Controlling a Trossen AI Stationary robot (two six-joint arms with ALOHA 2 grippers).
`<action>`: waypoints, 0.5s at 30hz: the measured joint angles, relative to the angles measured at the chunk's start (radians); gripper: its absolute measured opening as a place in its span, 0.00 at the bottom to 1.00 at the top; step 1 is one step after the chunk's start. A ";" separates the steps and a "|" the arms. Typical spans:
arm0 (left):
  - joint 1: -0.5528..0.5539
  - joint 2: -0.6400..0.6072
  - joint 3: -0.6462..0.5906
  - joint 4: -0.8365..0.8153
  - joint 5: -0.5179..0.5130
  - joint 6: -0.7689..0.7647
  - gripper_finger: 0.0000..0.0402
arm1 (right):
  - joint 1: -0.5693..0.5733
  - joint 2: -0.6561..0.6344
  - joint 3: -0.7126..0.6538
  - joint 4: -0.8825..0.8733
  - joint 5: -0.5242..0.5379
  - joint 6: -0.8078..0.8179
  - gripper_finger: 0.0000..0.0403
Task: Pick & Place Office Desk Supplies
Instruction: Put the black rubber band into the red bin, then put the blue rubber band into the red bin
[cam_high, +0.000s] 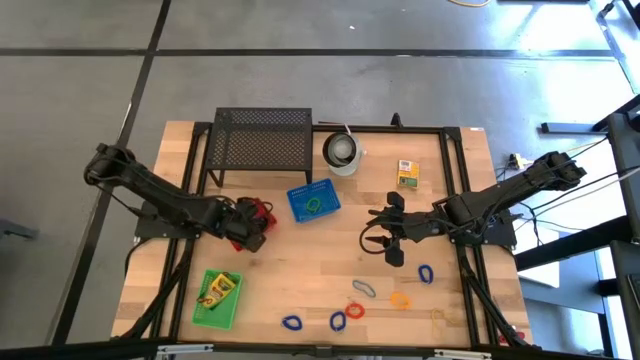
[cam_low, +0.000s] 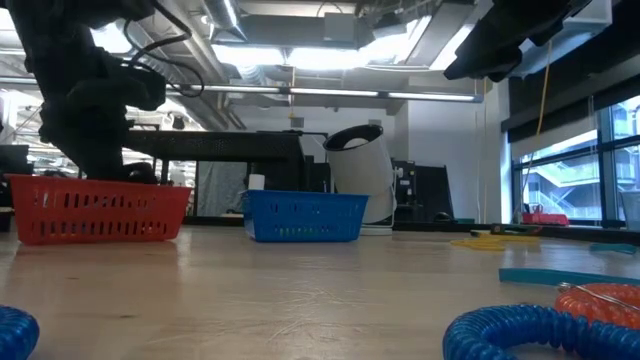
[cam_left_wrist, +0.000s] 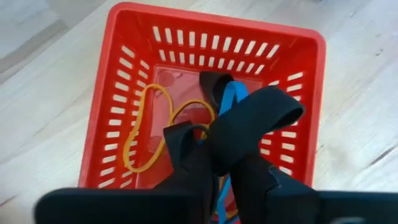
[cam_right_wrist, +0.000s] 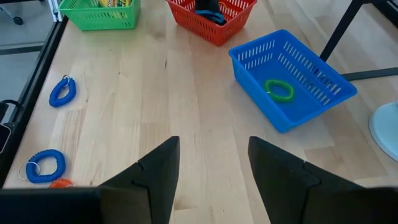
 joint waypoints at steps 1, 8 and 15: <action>0.000 0.000 0.000 0.004 0.000 0.000 0.14 | 0.000 0.000 0.000 0.000 0.000 0.000 0.48; 0.000 -0.001 0.015 0.002 0.032 0.016 0.30 | 0.000 0.000 0.000 -0.003 -0.003 0.000 0.48; 0.000 -0.001 0.112 -0.135 0.102 0.027 0.34 | 0.000 0.000 0.000 -0.008 -0.003 0.000 0.48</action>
